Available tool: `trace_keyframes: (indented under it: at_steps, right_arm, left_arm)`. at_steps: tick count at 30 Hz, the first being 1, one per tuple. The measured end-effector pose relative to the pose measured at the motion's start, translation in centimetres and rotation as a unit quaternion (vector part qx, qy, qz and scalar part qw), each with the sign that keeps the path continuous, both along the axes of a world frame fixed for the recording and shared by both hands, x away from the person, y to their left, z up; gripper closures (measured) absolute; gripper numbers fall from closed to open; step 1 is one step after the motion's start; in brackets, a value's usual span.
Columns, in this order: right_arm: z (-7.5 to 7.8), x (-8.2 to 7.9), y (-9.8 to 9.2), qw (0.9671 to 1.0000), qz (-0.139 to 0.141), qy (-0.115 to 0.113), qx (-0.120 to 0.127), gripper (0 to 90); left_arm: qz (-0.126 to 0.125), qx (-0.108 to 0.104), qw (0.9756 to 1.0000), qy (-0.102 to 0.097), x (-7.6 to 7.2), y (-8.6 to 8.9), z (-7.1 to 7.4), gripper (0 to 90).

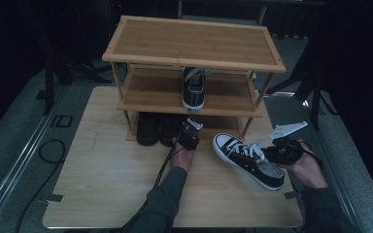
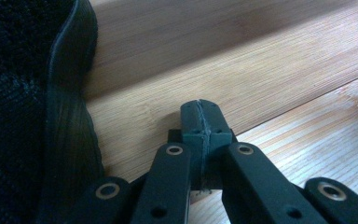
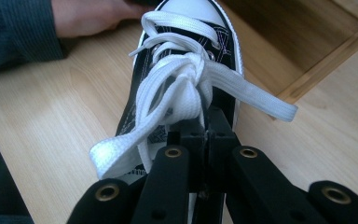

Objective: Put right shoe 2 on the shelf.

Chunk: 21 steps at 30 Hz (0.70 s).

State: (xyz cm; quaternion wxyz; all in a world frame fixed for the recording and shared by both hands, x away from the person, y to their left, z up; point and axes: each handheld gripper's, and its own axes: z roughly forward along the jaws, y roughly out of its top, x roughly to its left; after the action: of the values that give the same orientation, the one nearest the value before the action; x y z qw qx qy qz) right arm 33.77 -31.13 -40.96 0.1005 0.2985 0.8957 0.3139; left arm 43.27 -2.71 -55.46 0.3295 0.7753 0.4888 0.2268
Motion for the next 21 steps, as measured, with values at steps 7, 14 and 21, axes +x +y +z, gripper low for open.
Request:
trace_keyframes:
  at_steps: [7, 14, 21]
  right_arm:
    - [1.6, 0.3, 0.1, 0.9999, 0.008, -0.008, 0.009, 88.7]
    - [3.1, 0.5, 0.3, 0.9996, 0.013, -0.019, 0.018, 88.7]
    - [4.2, 0.7, 0.9, 0.9992, 0.022, -0.027, 0.019, 88.6]
  left_arm:
    - [0.000, 0.000, 1.0000, 0.000, 0.0, 0.0, 0.0, 89.8]
    - [-0.001, 0.000, 1.0000, 0.000, 0.0, 0.0, 0.0, 89.8]
    - [0.002, -0.004, 1.0000, -0.002, 0.0, 0.0, 0.0, 89.8]
